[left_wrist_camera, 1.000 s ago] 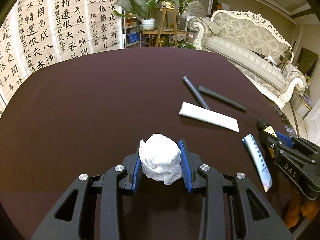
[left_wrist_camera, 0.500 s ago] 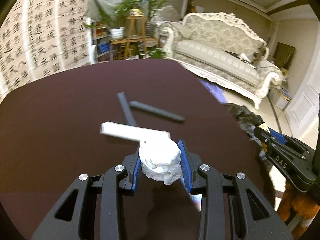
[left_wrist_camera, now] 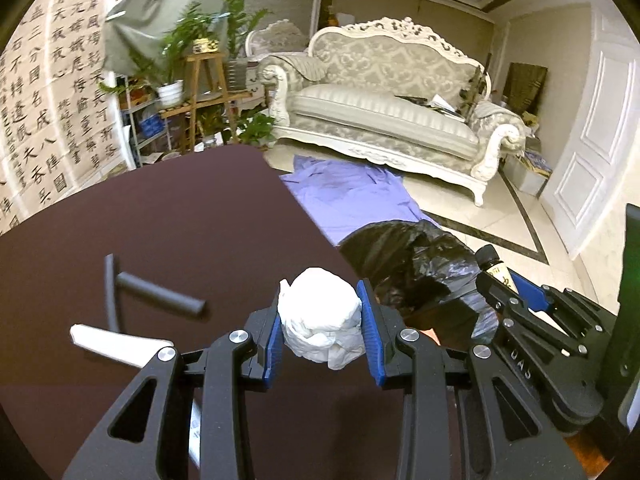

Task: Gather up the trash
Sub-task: 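Carry tissue and bottle over the bin and open both tools to drop them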

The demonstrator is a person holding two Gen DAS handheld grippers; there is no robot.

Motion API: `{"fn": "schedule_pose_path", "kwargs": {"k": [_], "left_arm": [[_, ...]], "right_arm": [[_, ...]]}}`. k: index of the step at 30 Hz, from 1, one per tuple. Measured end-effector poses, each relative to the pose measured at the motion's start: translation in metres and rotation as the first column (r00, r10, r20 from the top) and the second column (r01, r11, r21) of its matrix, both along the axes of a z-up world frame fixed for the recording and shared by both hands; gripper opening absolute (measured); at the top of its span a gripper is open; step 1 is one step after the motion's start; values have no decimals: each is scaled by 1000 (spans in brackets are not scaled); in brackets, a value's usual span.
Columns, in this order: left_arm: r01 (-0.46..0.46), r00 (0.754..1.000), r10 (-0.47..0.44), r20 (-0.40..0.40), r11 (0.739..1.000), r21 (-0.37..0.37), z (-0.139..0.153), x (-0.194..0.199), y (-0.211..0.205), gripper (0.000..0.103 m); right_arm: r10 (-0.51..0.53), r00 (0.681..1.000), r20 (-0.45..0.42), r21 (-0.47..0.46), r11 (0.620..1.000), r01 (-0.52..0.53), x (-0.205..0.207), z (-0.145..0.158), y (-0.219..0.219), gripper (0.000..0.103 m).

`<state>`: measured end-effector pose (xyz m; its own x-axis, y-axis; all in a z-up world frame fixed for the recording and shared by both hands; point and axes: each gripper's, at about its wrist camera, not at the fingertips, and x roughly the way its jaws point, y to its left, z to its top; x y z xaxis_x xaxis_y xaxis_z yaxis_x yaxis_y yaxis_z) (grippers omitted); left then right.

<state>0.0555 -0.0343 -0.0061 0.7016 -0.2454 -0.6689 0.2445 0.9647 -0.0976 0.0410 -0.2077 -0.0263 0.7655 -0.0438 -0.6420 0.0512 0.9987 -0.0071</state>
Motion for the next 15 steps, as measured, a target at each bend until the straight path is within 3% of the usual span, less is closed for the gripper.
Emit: {"fn": "schedule_pose_path", "kwargs": {"k": [12, 15], "left_arm": [[55, 998, -54, -24, 997, 59, -20, 33, -55, 36], [55, 998, -53, -36, 996, 68, -25, 37, -61, 46]], "right_arm": [[-28, 1000, 5, 22, 999, 28, 20, -11, -30, 23], [-36, 999, 6, 28, 999, 36, 24, -13, -34, 24]]}}
